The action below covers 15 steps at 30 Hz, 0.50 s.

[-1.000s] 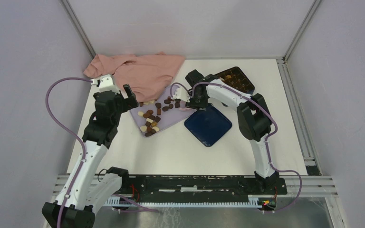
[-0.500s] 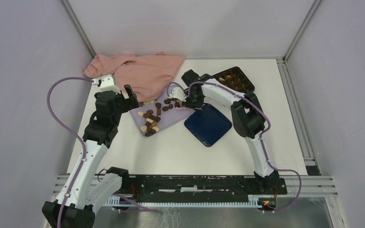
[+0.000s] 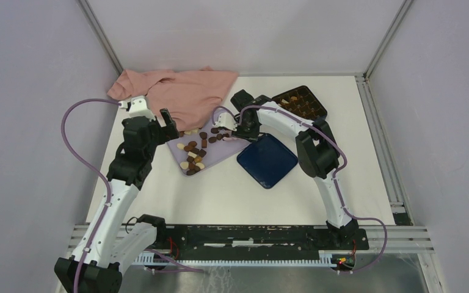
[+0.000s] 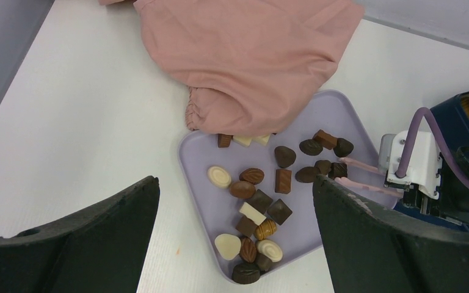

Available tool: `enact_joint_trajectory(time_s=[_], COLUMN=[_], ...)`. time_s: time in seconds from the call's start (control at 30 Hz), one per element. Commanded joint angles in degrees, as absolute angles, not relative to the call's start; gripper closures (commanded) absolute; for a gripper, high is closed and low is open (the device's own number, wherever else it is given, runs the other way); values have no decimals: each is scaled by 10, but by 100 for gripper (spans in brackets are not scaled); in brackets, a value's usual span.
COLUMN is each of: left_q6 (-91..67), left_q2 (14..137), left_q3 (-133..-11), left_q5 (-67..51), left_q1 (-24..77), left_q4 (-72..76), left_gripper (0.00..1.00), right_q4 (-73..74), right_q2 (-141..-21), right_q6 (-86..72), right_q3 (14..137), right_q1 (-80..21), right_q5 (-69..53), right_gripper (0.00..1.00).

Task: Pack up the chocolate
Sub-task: Pick up the fake chocolate from the plate.

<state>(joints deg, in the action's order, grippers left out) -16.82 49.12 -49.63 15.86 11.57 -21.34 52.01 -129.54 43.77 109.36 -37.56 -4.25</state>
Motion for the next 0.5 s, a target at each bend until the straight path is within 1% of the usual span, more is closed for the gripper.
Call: enact_joint_trajectory(time_s=[0.0,0.23,0.47], left_q6=[-141,-141,-141], left_q2=[490,490,489], left_q3=[-497,-497,-497], left_q5=[148,147,147], left_q1=[112,112,112], left_q4=[-203,-203,-203], left_gripper=[0,0,0], right_q4=[522,520,516], right_q2=[-1277,-1254,-1231], right_q6=[437,438,436], right_q3=[1105,1090,1083], right_q1=[-378,-377,-375], right_q5=[-40,-42,-62], right_gripper=[69,76,81])
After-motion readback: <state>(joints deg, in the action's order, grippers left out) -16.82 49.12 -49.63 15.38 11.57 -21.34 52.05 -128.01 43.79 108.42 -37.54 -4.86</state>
